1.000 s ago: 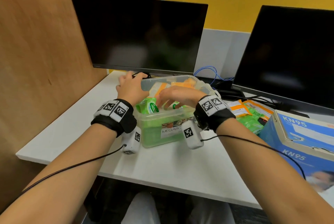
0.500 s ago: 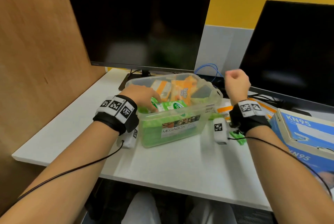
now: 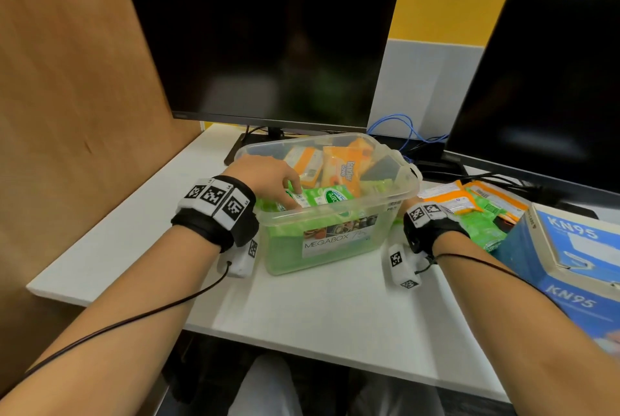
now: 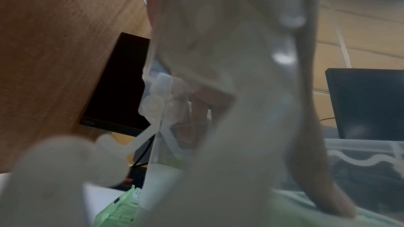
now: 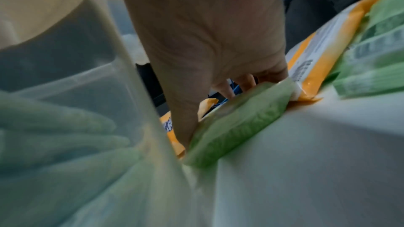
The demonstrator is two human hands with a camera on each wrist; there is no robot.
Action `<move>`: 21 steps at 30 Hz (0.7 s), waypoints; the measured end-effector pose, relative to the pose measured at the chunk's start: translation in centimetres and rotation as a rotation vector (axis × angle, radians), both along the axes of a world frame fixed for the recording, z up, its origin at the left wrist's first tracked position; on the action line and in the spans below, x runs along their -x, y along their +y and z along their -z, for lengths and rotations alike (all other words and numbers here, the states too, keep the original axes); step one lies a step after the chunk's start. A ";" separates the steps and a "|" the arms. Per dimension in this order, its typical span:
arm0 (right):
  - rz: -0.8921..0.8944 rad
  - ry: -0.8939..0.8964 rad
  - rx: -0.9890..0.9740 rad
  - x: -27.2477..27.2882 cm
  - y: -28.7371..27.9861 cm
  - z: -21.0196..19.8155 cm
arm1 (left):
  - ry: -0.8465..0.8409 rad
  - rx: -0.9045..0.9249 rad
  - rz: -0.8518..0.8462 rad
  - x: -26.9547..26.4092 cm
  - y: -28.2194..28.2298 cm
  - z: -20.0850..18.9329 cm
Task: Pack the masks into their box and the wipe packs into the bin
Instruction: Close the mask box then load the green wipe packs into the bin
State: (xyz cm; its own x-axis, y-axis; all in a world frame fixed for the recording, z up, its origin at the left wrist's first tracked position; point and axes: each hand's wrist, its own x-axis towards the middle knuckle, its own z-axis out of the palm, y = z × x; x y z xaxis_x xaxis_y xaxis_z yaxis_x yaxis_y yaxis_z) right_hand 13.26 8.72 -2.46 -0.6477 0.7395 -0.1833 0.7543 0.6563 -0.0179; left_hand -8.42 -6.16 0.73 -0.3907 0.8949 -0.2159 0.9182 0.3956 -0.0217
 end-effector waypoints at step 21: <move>-0.064 1.281 -0.008 0.9 4.8 -4.4 | -0.026 0.009 -0.020 0.2 0.1 0.1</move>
